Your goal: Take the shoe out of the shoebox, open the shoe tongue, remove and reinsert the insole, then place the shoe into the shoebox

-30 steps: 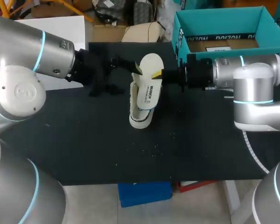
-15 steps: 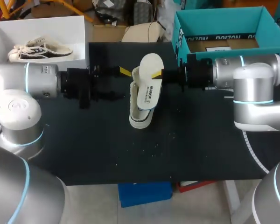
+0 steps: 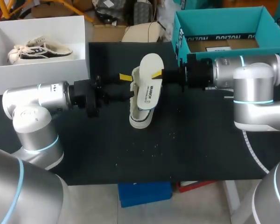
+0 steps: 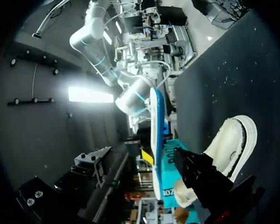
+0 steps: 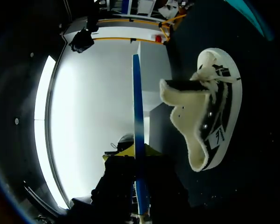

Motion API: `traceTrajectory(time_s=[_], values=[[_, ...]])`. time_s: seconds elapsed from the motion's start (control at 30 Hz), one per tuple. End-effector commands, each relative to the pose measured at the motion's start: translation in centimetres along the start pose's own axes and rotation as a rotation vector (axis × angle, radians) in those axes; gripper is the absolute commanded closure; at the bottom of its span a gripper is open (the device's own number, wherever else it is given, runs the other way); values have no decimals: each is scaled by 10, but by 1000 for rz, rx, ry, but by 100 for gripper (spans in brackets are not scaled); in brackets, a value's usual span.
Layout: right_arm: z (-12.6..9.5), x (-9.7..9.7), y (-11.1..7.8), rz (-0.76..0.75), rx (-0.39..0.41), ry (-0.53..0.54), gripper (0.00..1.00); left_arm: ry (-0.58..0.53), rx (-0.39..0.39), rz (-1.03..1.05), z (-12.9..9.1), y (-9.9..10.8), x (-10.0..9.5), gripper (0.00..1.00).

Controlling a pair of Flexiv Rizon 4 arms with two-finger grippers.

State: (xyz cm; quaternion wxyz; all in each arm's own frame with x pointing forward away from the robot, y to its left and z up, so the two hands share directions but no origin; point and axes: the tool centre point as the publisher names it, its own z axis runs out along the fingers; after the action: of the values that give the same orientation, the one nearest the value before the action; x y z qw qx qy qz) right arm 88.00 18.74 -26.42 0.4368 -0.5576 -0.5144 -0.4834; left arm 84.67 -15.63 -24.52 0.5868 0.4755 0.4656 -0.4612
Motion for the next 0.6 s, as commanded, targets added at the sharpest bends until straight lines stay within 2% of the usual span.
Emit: traceTrajectory(time_s=[0.03,0.07,0.1,0.23,0.37,0.4,0.43,0.6], values=[[1,0,0,1,-3,-2,100,20,14,20,12,10,8,36],[1,0,0,1,-3,-2,100,25,22,26,14,11,10,42],[1,0,0,1,-3,-2,100,26,28,24,15,11,12,42],[1,0,0,1,-3,-2,100,28,57,16,24,12,22,35],[1,0,0,1,-3,-2,100,26,73,21,33,15,24,43],[1,0,0,1,-3,-2,100,26,82,24,35,15,24,53],[1,0,0,1,-3,-2,100,26,88,25,37,15,23,58],[1,0,0,1,-3,-2,100,41,129,30,45,15,25,57]])
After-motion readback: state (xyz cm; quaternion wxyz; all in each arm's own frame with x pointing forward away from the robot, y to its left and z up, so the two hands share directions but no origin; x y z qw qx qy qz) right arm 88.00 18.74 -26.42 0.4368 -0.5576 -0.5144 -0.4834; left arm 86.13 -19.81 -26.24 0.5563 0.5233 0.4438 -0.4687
